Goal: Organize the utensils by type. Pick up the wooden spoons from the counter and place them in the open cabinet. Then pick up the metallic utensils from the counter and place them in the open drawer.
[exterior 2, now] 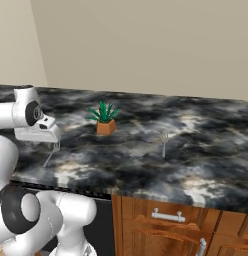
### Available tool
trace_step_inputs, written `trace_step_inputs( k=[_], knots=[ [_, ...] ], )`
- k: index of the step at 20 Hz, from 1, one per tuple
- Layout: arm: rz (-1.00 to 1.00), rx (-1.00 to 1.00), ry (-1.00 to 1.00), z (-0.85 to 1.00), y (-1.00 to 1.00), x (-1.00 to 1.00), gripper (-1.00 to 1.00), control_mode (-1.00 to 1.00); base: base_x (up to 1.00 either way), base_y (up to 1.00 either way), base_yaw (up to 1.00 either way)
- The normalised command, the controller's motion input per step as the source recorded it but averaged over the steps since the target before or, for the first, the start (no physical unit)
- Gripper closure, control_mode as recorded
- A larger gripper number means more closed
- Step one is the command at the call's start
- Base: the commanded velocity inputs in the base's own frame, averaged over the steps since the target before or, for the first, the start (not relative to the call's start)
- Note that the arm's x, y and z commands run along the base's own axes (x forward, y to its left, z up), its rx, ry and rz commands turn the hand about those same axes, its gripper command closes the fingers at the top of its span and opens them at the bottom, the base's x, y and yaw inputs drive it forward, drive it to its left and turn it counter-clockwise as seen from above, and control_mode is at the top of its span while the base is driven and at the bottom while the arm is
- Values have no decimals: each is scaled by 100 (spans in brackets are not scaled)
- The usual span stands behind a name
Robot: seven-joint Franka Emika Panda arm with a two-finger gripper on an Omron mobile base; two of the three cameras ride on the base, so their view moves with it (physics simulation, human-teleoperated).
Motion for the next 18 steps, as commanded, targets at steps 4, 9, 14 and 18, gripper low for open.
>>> trace_step_inputs(
  k=[4,9,14,18],
  knots=[
    [0,-11,0,-30,26,32,-100,-100,0,0,0],
    [0,-8,0,-40,17,26,-100,-100,0,0,0],
    [0,0,1,-35,12,37,-100,-100,0,0,0],
    [0,0,0,-37,5,21,-100,-100,0,0,0]
  ],
)
